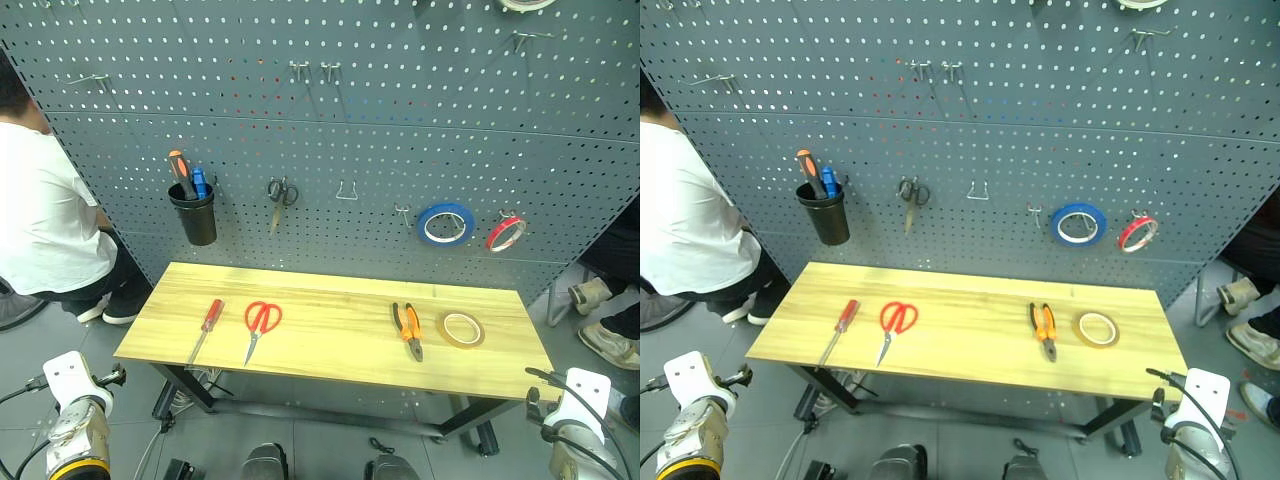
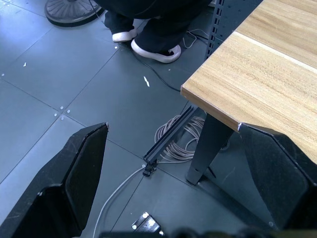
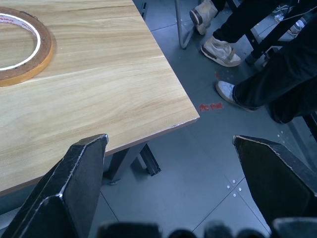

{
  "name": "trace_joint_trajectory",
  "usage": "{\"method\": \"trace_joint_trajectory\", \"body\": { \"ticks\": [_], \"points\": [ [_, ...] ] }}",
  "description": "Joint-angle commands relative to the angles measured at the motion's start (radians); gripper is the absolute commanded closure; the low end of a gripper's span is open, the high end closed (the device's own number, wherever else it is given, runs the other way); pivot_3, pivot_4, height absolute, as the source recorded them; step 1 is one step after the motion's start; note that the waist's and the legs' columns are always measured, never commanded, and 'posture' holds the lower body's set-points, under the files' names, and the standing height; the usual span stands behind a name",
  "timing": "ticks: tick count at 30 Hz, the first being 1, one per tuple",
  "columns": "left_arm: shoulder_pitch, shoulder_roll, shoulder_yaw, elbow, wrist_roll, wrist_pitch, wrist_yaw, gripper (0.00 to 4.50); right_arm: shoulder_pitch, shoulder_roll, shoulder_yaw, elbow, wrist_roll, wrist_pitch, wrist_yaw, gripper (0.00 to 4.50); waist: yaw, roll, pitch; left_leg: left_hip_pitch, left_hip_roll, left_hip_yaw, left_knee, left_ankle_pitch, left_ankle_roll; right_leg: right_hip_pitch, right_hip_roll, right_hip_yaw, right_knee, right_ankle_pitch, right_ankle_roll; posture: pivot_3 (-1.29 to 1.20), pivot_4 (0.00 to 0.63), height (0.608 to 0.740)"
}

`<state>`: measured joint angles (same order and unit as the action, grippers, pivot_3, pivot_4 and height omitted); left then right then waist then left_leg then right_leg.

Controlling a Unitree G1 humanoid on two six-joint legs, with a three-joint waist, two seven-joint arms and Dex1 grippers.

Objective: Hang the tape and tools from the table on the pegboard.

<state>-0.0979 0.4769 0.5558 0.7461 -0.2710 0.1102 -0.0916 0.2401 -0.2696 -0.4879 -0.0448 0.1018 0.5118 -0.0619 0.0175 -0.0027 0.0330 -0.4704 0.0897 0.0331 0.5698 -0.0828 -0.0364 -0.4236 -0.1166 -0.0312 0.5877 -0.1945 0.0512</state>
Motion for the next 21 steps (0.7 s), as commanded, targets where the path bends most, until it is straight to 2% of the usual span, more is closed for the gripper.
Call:
{"method": "trace_joint_trajectory", "body": {
  "ticks": [1,8,10,14,17,18,21],
  "points": [
    [-0.018,0.028,0.013,0.010,-0.005,-0.031,-0.002,0.04,-0.021,-0.009,-0.013,-0.024,0.001,-0.008,-0.007,0.00,0.000,0.000,0.000,0.000,0.000,0.000,0.000,0.000,0.000,0.000,0.000,0.000,0.000,0.000,0.000,0.08,0.026,0.740],
    [-0.001,0.030,0.008,-0.071,-0.034,-0.016,-0.050,0.04,-0.018,-0.040,0.030,-0.066,-0.023,-0.009,0.030,0.00,-0.002,0.001,0.002,0.000,0.000,0.000,0.000,0.000,0.000,0.000,-0.001,0.000,0.000,0.000,0.000,0.09,0.058,0.740],
    [0.022,0.042,-0.012,-0.184,-0.055,0.022,-0.126,0.04,-0.019,-0.071,0.071,-0.123,-0.025,0.021,0.077,0.00,-0.005,0.001,0.010,0.000,0.000,0.000,0.000,0.000,0.000,-0.001,-0.002,-0.001,0.000,0.000,0.000,0.08,0.091,0.740],
    [0.087,0.089,-0.091,-0.534,-0.118,0.179,-0.280,0.04,-0.021,-0.198,0.165,-0.221,-0.009,0.057,0.250,0.00,-0.005,-0.002,0.043,0.000,0.000,0.001,0.002,0.000,0.000,-0.004,-0.007,-0.003,0.006,0.000,-0.001,0.09,0.157,0.740],
    [0.112,0.137,-0.177,-0.789,-0.181,0.304,-0.390,0.04,-0.030,-0.299,0.191,-0.223,0.007,0.062,0.370,0.00,-0.002,-0.002,0.079,0.000,-0.001,0.001,0.003,0.000,0.000,-0.004,-0.011,-0.005,0.007,0.000,-0.001,0.09,0.210,0.740],
    [0.109,0.150,-0.202,-0.853,-0.207,0.342,-0.419,0.04,-0.038,-0.329,0.200,-0.213,0.008,0.055,0.402,0.00,0.001,-0.002,0.092,0.000,-0.004,0.001,0.003,0.000,0.000,-0.004,-0.013,-0.005,0.007,-0.001,-0.001,0.09,0.210,0.740],
    [0.063,0.192,-0.297,-1.039,-0.283,0.450,-0.508,0.04,-0.096,-0.428,0.230,-0.168,0.025,0.051,0.526,0.00,0.008,-0.003,0.133,-0.001,-0.006,0.001,0.006,0.000,0.000,-0.004,-0.015,-0.002,0.006,-0.001,0.000,0.08,0.285,0.740]
  ]
}}
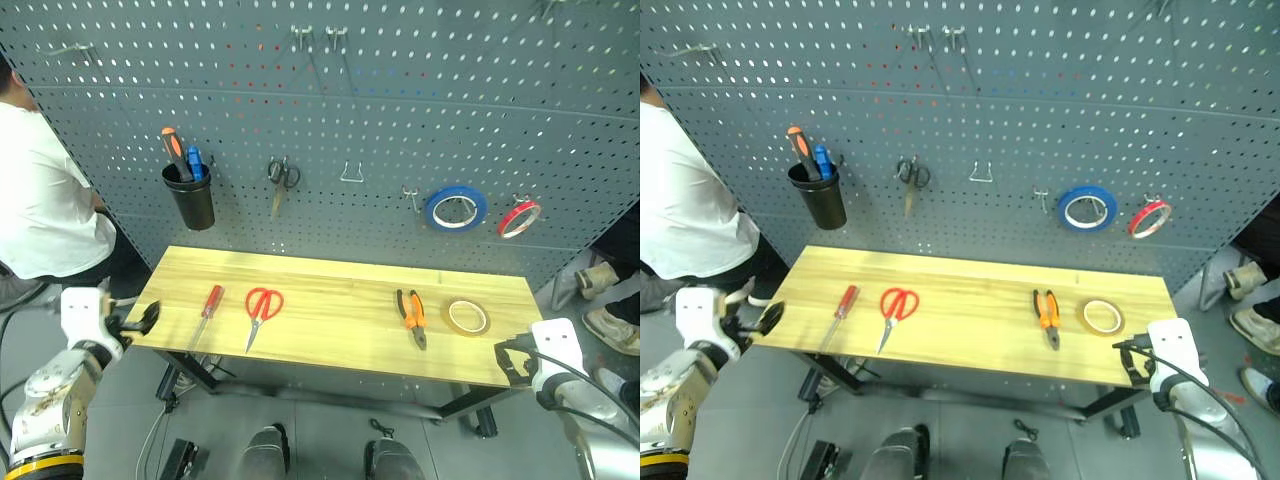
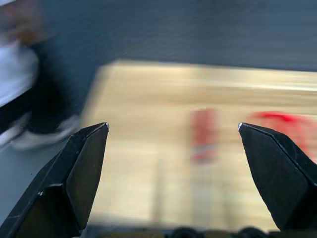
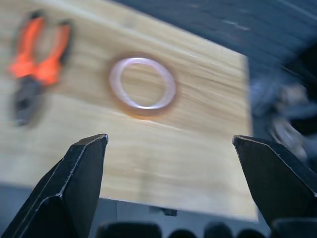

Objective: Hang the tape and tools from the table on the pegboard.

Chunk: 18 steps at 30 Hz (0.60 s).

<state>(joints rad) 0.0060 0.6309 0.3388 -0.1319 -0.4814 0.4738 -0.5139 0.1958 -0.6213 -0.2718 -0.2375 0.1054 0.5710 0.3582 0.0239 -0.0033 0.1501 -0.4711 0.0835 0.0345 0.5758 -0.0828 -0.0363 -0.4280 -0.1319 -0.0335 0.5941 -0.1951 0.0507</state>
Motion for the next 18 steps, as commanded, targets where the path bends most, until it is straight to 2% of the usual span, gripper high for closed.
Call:
{"method": "trace_joint_trajectory", "body": {
  "ticks": [1,4,9,12,13,18],
  "points": [
    [-0.062,0.052,-0.115,-0.210,-0.092,0.112,-0.118,0.04,-0.076,-0.107,0.025,0.041,0.025,-0.011,0.146,0.00,0.002,-0.004,0.038,0.001,0.000,0.000,0.000,0.000,0.000,0.000,0.000,0.000,0.000,0.000,0.000,0.07,0.298,0.740],
    [-0.171,0.073,-0.234,-0.283,-0.136,0.161,-0.224,0.04,-0.167,-0.200,0.096,0.149,0.014,-0.068,0.274,0.00,0.003,-0.007,0.085,-0.001,0.000,0.000,0.003,0.000,0.000,-0.002,0.001,0.002,0.002,0.000,0.000,0.06,0.338,0.740],
    [-0.360,0.040,-0.376,-0.270,-0.204,0.208,-0.386,0.04,-0.352,-0.261,0.186,0.352,-0.018,-0.143,0.387,0.00,0.003,-0.016,0.135,-0.004,-0.001,0.000,0.013,0.003,0.005,-0.002,0.006,0.012,0.010,0.000,0.001,0.03,0.381,0.740],
    [-0.463,-0.020,-0.446,-0.191,-0.207,0.186,-0.480,0.04,-0.508,-0.254,0.255,0.501,-0.048,-0.155,0.436,0.00,-0.002,-0.019,0.162,-0.011,-0.004,0.002,0.015,0.004,0.010,-0.011,0.007,0.022,0.017,-0.001,0.003,0.01,0.403,0.740],
    [-0.485,-0.037,-0.459,-0.171,-0.205,0.179,-0.500,0.04,-0.545,-0.250,0.270,0.540,-0.055,-0.158,0.447,0.00,-0.004,-0.020,0.171,-0.012,-0.004,0.001,0.016,0.007,0.016,-0.011,0.007,0.022,0.017,-0.002,0.004,0.01,0.406,0.740],
    [-0.565,-0.115,-0.500,-0.098,-0.197,0.174,-0.560,0.04,-0.717,-0.218,0.367,0.791,-0.123,-0.263,0.514,0.00,-0.011,-0.022,0.198,-0.016,-0.004,0.001,0.016,0.006,0.020,-0.014,0.008,0.022,0.019,-0.005,0.009,0.01,0.435,0.740]
  ]
}}
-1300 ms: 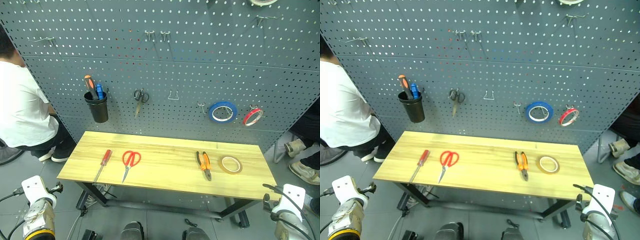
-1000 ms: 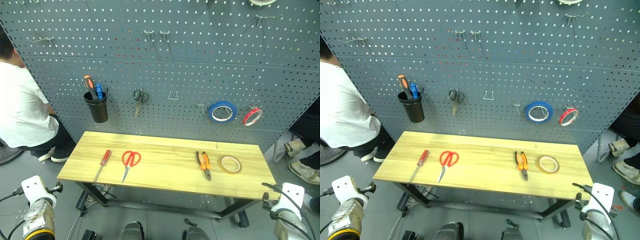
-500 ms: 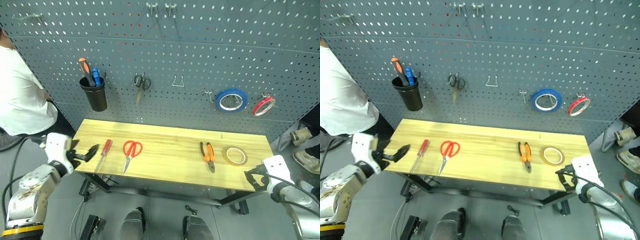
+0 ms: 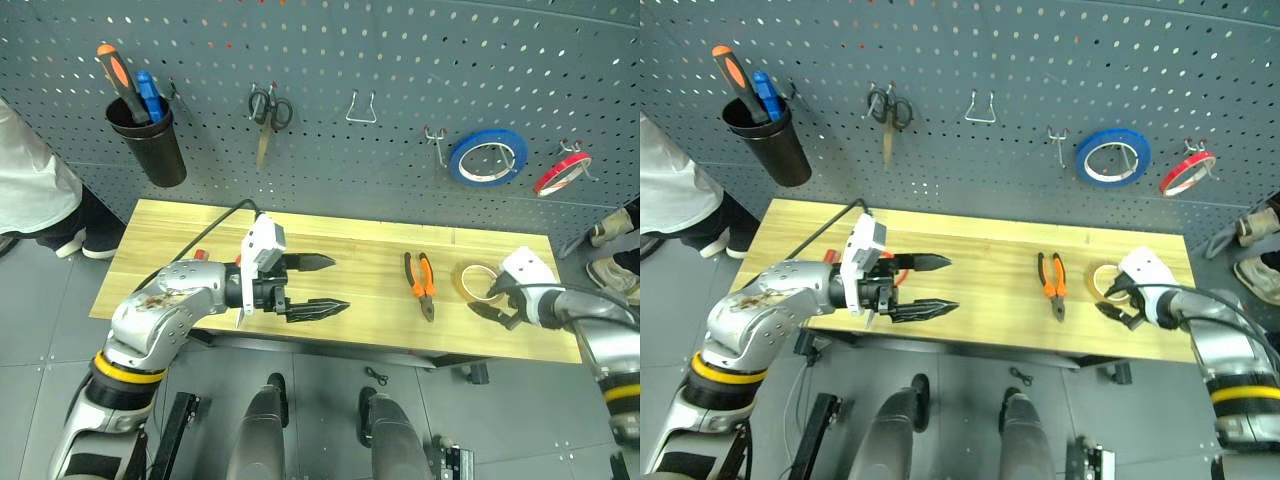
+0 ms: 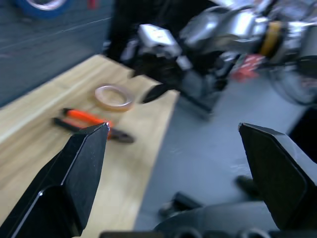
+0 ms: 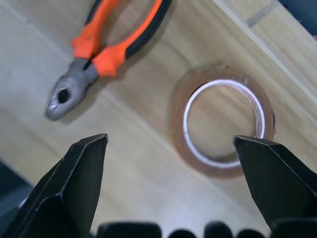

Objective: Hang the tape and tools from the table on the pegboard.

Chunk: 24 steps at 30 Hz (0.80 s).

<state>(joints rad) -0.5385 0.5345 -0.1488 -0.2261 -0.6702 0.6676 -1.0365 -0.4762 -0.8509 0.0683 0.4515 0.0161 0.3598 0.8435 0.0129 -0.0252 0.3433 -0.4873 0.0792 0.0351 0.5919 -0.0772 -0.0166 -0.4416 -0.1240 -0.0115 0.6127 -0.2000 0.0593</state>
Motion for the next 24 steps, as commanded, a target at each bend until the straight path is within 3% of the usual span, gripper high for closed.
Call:
{"method": "trace_joint_trajectory", "body": {
  "ticks": [1,11,14,24],
  "points": [
    [-0.031,-0.030,-0.017,-0.002,-0.011,-0.018,-0.043,0.04,-0.083,0.022,0.043,0.162,-0.049,-0.070,0.035,0.00,-0.001,0.000,0.011,-0.003,0.000,-0.001,0.000,0.000,0.000,-0.002,0.000,0.000,0.000,0.000,0.000,0.02,0.442,0.740],
    [-0.041,-0.044,-0.015,-0.044,-0.030,0.020,-0.065,0.04,-0.326,0.090,0.118,0.640,-0.157,-0.289,0.075,0.00,-0.001,0.000,0.055,-0.006,-0.002,-0.002,0.001,0.000,0.000,-0.006,0.000,0.001,0.006,0.002,0.010,0.06,0.462,0.740],
    [-0.055,-0.048,-0.008,-0.034,-0.031,0.026,-0.064,0.00,-0.371,0.104,0.113,0.705,-0.169,-0.311,0.086,0.78,-0.001,0.000,0.067,-0.006,-0.002,-0.002,0.003,0.000,0.000,-0.006,0.000,0.001,0.008,0.001,0.010,0.07,0.472,0.740],
    [-0.056,-0.050,-0.004,-0.028,-0.022,0.014,-0.073,0.00,-0.388,0.125,0.106,0.761,-0.198,-0.373,0.078,4.24,-0.002,0.000,0.073,-0.006,-0.002,-0.002,0.004,0.001,-0.001,-0.009,0.000,0.002,0.014,0.000,0.010,0.06,0.467,0.740]
  ]
}}
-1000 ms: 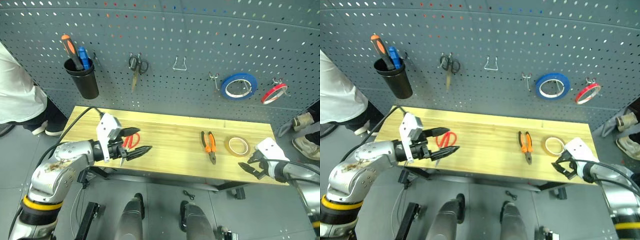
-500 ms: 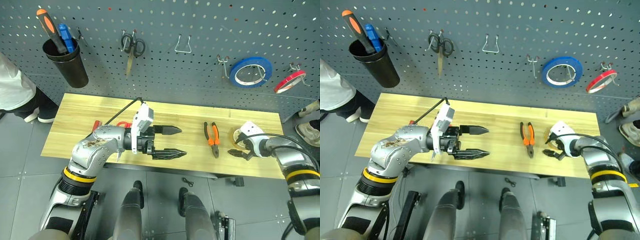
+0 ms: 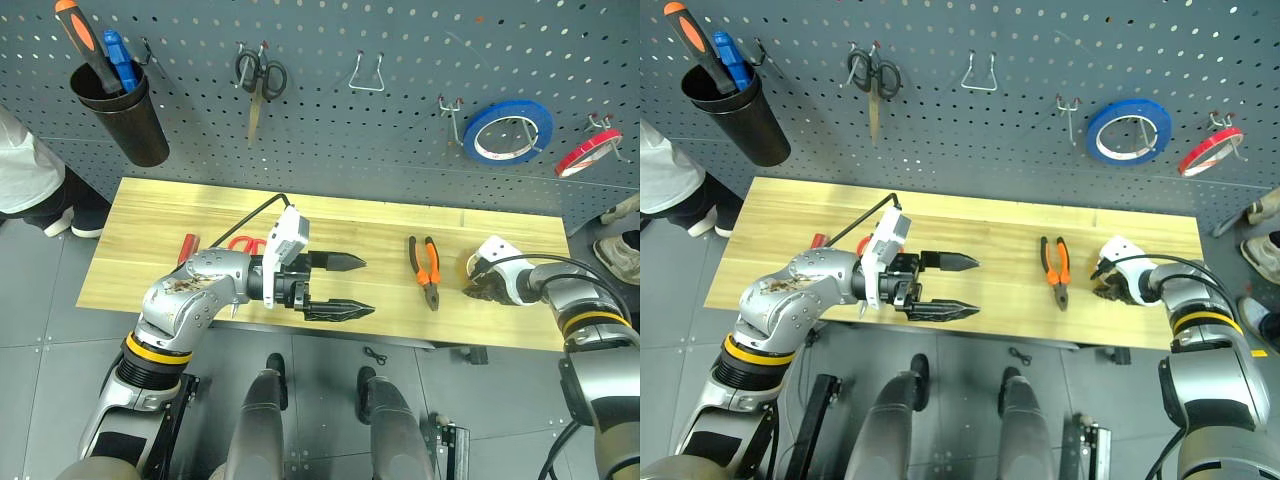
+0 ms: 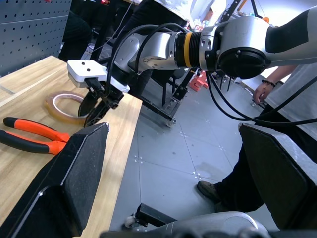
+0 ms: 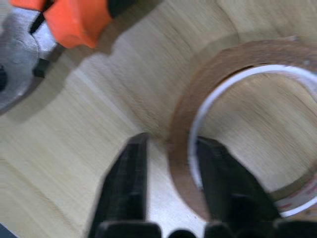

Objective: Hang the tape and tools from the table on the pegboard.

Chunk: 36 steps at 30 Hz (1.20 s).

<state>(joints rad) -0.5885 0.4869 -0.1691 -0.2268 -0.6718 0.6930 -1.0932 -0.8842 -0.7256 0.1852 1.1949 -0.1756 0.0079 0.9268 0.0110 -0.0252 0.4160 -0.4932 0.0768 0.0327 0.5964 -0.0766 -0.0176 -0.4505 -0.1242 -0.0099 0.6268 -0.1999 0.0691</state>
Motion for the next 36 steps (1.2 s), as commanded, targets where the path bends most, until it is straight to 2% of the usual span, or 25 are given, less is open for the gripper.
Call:
{"method": "trace_joint_trajectory", "body": {
  "ticks": [1,5,7,9,12,14,16,22,30,36],
  "points": [
    [-0.007,-0.004,0.017,-0.026,-0.021,-0.010,-0.016,0.00,0.029,-0.002,-0.011,0.010,-0.007,-0.038,-0.004,4.25,0.000,0.000,0.000,0.000,0.000,0.000,0.000,0.000,0.000,0.000,0.000,0.000,0.000,0.000,0.000,0.06,0.467,0.740],
    [-0.019,-0.026,0.048,-0.034,-0.078,0.047,0.014,0.00,0.124,-0.047,-0.021,-0.130,-0.017,-0.183,-0.083,4.25,0.001,0.000,0.000,0.000,0.000,0.000,0.000,0.000,0.000,0.000,0.000,0.000,0.000,0.000,0.000,0.05,0.459,0.740],
    [-0.035,-0.051,0.100,-0.051,-0.173,0.134,0.076,0.00,0.255,-0.079,-0.090,-0.386,0.030,-0.182,-0.130,4.25,0.001,0.000,0.000,0.000,0.000,0.000,0.001,0.000,0.000,0.000,0.000,0.000,0.000,0.000,0.001,0.03,0.445,0.740],
    [-0.064,-0.081,0.172,-0.049,-0.302,0.231,0.159,0.00,0.437,-0.087,-0.213,-0.753,0.089,-0.076,-0.189,4.25,0.004,0.000,0.000,-0.001,-0.001,0.000,0.001,0.000,0.000,-0.001,-0.001,0.000,0.003,-0.001,0.002,0.00,0.432,0.740],
    [-0.128,-0.121,0.280,0.002,-0.459,0.313,0.279,0.00,0.659,-0.036,-0.391,-1.285,0.038,0.076,-0.336,4.25,0.002,0.005,0.000,-0.005,-0.001,-0.002,0.004,0.000,-0.001,-0.004,-0.001,0.000,0.008,-0.003,0.005,-0.03,0.425,0.740],
    [-0.174,-0.138,0.335,0.050,-0.520,0.333,0.342,0.00,0.706,0.000,-0.432,-1.501,-0.020,0.136,-0.405,4.25,-0.011,0.005,0.000,-0.006,-0.002,-0.002,0.008,0.001,-0.001,-0.007,-0.001,0.001,0.013,-0.003,0.005,-0.04,0.422,0.740],
    [-0.203,-0.148,0.369,0.087,-0.546,0.335,0.384,0.00,0.702,0.015,-0.432,-1.601,-0.064,0.156,-0.448,4.25,-0.022,0.005,0.000,-0.006,-0.002,-0.002,0.012,0.001,-0.002,-0.006,-0.001,0.002,0.014,-0.003,0.006,-0.06,0.416,0.740],
    [-0.267,-0.139,0.410,0.143,-0.575,0.322,0.417,0.00,0.535,0.037,-0.337,-1.581,-0.096,0.052,-0.512,4.25,-0.033,0.002,-0.002,-0.007,-0.002,-0.002,0.011,0.001,-0.008,-0.006,-0.001,0.002,0.012,0.001,-0.005,-0.04,0.398,0.740],
    [-0.271,-0.127,0.427,0.148,-0.575,0.312,0.426,0.00,0.387,0.080,-0.204,-1.351,-0.100,-0.058,-0.510,4.25,-0.024,0.002,-0.002,-0.010,-0.002,-0.003,0.009,0.007,0.000,-0.007,-0.001,0.001,0.007,0.005,0.003,0.00,0.388,0.740],
    [-0.251,-0.119,0.431,0.126,-0.582,0.310,0.441,0.00,0.317,0.094,-0.171,-1.217,-0.075,-0.021,-0.481,4.25,-0.018,0.002,-0.002,-0.015,-0.002,-0.003,0.010,0.007,0.000,-0.008,-0.001,-0.001,0.003,0.008,0.003,0.02,0.391,0.740]
  ]
}}
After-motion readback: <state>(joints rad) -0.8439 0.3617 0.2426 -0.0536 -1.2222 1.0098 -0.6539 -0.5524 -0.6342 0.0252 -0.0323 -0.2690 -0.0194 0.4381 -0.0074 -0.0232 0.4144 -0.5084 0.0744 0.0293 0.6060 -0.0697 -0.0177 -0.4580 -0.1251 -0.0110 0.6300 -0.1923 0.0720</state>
